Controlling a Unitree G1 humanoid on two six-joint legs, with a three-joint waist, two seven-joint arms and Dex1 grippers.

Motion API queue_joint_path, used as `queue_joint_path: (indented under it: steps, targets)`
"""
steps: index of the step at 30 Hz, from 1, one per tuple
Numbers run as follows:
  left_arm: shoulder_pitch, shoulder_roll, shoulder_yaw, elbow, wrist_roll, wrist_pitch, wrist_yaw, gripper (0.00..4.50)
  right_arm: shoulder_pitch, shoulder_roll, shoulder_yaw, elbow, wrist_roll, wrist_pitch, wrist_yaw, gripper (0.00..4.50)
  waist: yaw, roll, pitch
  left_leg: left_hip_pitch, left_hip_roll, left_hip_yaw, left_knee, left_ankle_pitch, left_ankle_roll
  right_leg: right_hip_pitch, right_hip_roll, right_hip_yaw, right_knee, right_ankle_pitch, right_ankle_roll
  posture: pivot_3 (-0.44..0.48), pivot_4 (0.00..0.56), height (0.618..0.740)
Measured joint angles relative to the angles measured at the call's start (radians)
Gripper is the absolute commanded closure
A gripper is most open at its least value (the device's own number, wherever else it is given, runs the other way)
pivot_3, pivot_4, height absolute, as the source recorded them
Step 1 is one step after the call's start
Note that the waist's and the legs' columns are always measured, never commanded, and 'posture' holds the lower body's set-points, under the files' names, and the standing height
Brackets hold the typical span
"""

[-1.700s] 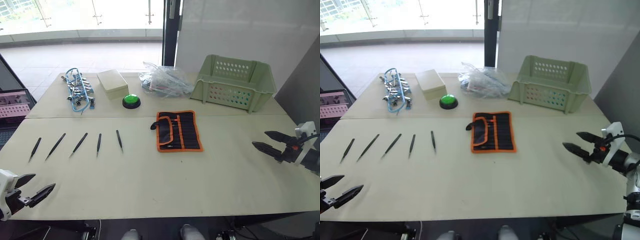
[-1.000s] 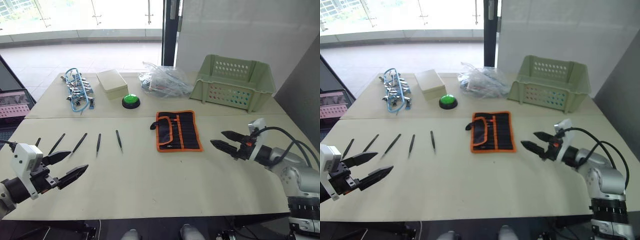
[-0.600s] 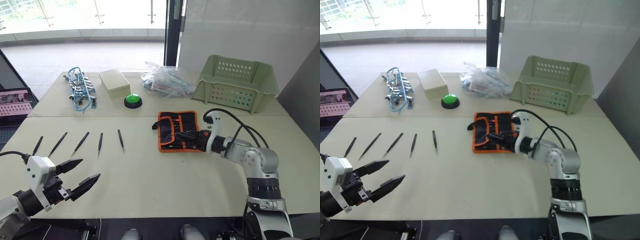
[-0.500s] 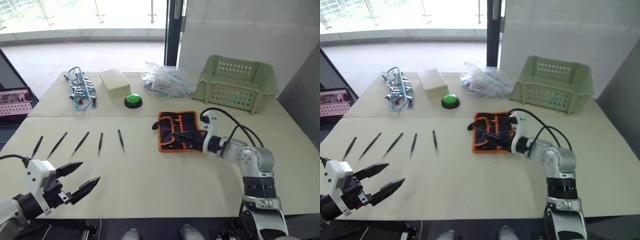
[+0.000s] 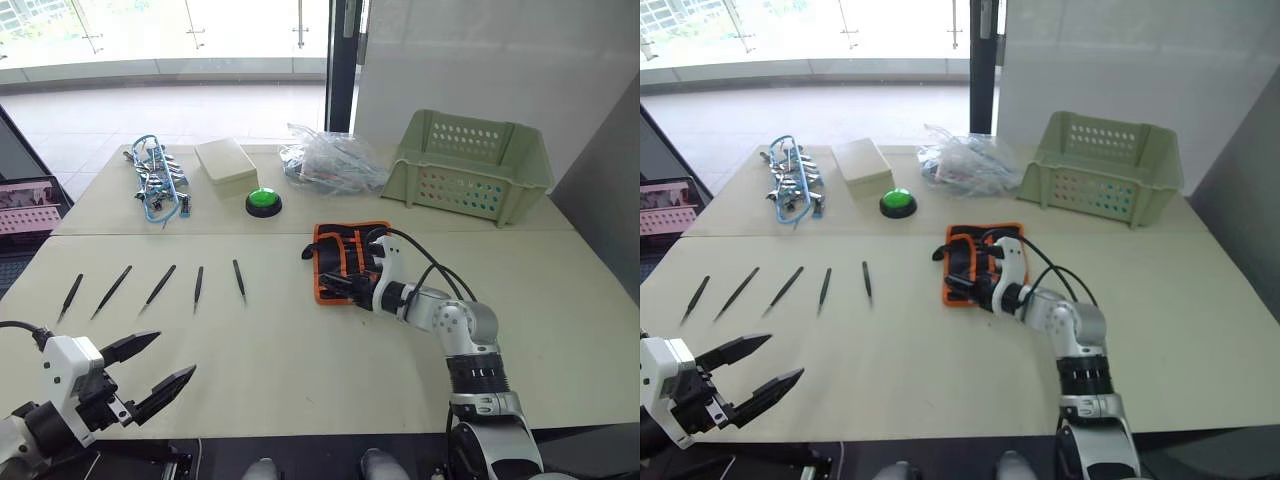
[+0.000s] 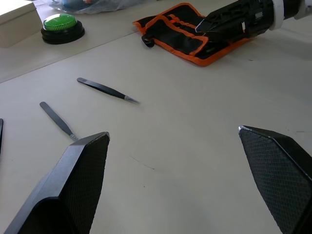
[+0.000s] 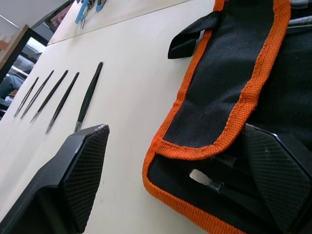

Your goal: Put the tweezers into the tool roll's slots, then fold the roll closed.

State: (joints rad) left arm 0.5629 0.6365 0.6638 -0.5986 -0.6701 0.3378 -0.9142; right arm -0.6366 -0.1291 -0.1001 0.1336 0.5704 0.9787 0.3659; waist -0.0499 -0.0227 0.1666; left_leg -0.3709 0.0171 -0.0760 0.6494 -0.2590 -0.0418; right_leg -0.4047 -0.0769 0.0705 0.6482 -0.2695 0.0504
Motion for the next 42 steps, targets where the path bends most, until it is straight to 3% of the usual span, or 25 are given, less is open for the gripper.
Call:
queue_joint_path:
  steps: [1,4,12,15,23,29,34,39,42]
  targets:
    - [0.002,-0.001,0.000,0.000,0.000,-0.005,-0.002,0.02,-0.004,0.002,0.000,0.008,0.000,-0.007,0.000,0.00,0.000,0.000,0.000,0.000,0.000,0.000,0.000,0.000,0.000,0.000,0.000,0.000,0.000,0.000,0.000,0.000,0.150,0.740]
    - [0.007,-0.007,0.000,0.000,0.001,-0.029,-0.010,0.00,-0.012,0.016,-0.004,0.038,0.000,-0.026,-0.003,0.81,-0.001,0.000,0.000,0.000,0.000,0.000,0.000,0.000,0.000,0.000,0.000,0.000,0.000,0.000,0.000,0.000,0.150,0.740]
    - [0.036,-0.013,0.001,0.007,0.000,-0.066,-0.049,0.00,-0.007,0.050,-0.057,0.074,0.002,-0.048,-0.030,3.62,-0.005,0.000,0.000,0.000,0.000,0.000,0.000,0.000,0.000,0.000,0.000,0.000,0.000,0.000,0.000,0.000,0.150,0.740]
    - [0.039,-0.014,0.005,0.018,-0.001,-0.078,-0.064,0.00,-0.013,0.065,-0.081,0.093,0.007,-0.053,-0.042,4.49,-0.010,0.000,0.000,0.000,0.000,0.000,0.000,0.000,0.000,0.000,0.000,0.000,0.000,0.000,0.000,0.000,0.150,0.740]
    - [0.035,-0.016,-0.001,0.054,0.001,-0.118,-0.093,0.00,-0.039,-0.020,-0.014,0.120,0.004,-0.025,0.081,4.49,-0.014,0.000,0.000,0.000,0.000,0.000,0.000,0.000,0.000,0.000,0.000,0.000,0.000,0.000,0.000,0.000,0.150,0.740]
    - [0.024,-0.023,-0.037,0.079,0.014,-0.129,-0.101,0.00,-0.019,-0.237,0.186,-0.018,-0.005,-0.018,0.383,4.49,-0.016,0.000,0.000,-0.001,0.000,0.000,-0.001,0.000,0.000,0.000,0.000,0.000,-0.002,0.000,0.000,0.000,0.150,0.740]
    - [-0.008,-0.018,-0.090,0.109,0.021,-0.132,-0.119,0.00,-0.066,-0.466,0.414,0.013,-0.195,-0.280,0.682,4.49,-0.016,0.000,0.000,-0.001,0.000,0.000,0.000,0.000,0.000,0.000,0.000,-0.001,-0.002,0.000,0.000,0.000,0.150,0.740]
    - [-0.061,-0.005,-0.183,0.116,0.025,-0.107,-0.115,0.00,-0.184,-0.527,0.485,0.184,-0.399,-0.628,0.803,4.49,-0.018,0.000,0.000,0.000,0.000,0.000,0.000,0.000,0.000,0.000,0.000,-0.001,-0.002,0.000,0.000,0.000,0.150,0.740]
    - [-0.084,-0.005,-0.229,0.101,0.026,-0.093,-0.100,0.00,-0.214,-0.526,0.486,0.241,-0.442,-0.744,0.841,4.49,-0.018,0.000,0.001,-0.001,0.000,0.000,0.000,0.000,0.000,0.000,-0.001,0.000,-0.002,0.000,0.000,0.000,0.150,0.740]
